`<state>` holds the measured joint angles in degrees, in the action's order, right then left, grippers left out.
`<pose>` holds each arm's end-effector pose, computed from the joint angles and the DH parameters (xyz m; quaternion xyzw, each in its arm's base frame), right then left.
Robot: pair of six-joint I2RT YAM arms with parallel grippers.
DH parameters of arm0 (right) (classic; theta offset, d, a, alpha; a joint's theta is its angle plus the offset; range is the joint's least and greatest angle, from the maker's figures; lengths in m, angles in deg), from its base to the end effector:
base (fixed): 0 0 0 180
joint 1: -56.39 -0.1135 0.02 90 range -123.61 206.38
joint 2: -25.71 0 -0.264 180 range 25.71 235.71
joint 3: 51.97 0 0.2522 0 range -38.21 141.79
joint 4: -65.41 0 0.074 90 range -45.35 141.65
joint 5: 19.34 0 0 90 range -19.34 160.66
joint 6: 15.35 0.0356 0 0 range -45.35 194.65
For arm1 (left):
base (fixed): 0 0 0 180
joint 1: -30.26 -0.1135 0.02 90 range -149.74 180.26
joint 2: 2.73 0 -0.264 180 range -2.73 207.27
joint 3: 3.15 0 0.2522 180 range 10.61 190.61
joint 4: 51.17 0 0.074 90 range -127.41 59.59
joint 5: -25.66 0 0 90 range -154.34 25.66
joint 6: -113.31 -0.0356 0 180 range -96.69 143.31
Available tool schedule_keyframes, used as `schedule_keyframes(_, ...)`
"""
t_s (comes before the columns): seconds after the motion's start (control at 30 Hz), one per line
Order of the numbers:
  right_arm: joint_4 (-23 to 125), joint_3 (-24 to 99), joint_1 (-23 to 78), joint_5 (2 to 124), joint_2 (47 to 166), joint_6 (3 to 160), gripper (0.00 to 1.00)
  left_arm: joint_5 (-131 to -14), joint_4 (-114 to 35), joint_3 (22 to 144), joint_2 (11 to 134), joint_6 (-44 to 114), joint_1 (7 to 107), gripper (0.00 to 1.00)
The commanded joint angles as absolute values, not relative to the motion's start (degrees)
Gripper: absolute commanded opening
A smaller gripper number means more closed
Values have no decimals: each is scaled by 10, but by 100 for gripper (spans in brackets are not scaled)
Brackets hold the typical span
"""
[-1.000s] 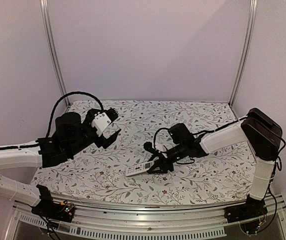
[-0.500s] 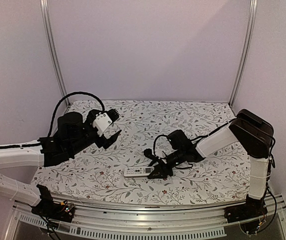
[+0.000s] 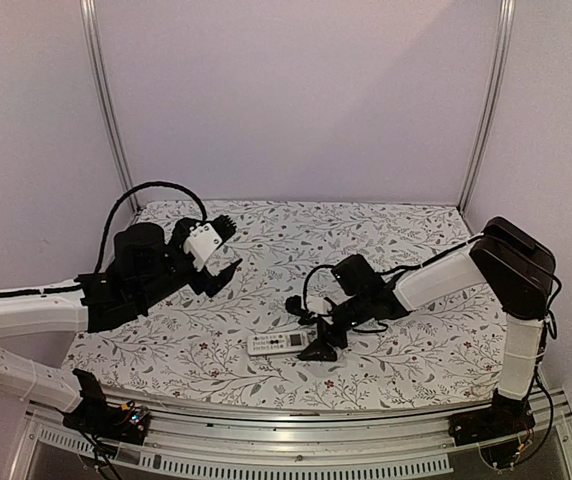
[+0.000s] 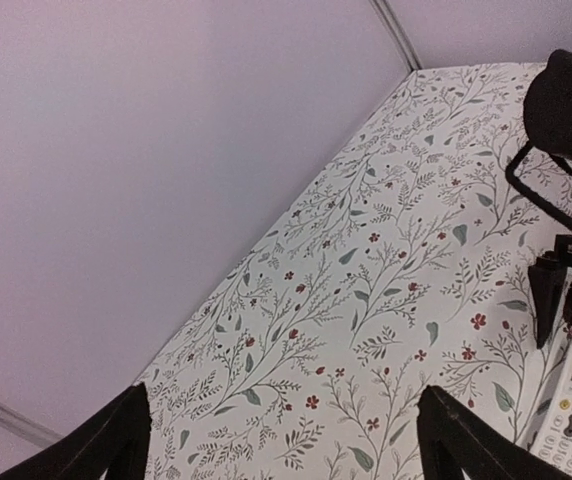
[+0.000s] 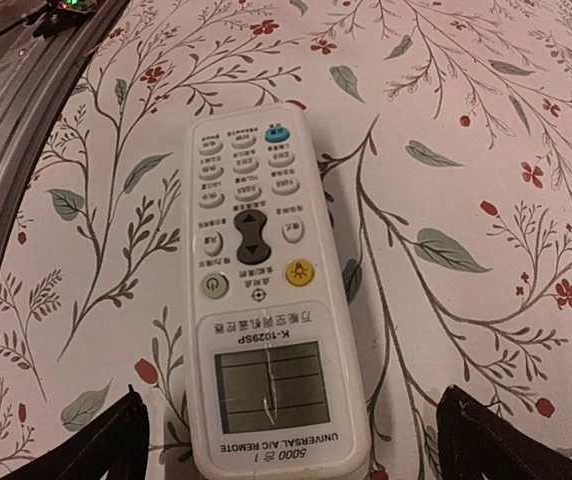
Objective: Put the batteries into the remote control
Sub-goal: Reset both arms
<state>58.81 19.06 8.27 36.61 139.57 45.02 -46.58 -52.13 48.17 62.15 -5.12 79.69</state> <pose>0.2382 0.2955 0.1049 -0.6419 0.6345 0.3243 0.2831 0.1763 -0.1892 0.2699 0.4094 0.6605 0.0059 0.6294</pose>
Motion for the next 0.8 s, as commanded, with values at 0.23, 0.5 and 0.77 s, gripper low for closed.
schedule_keyframes(0.23,648,172,242,464,1194,719,99,-406,-504,525,657,148,653,99)
schedule_keyframes(0.5,669,48,443,534,1087,897,99,-398,-477,526,682,322,511,100)
schedule_keyframes(0.77,606,7,558,666,1026,944,99,-437,-501,496,697,398,414,100)
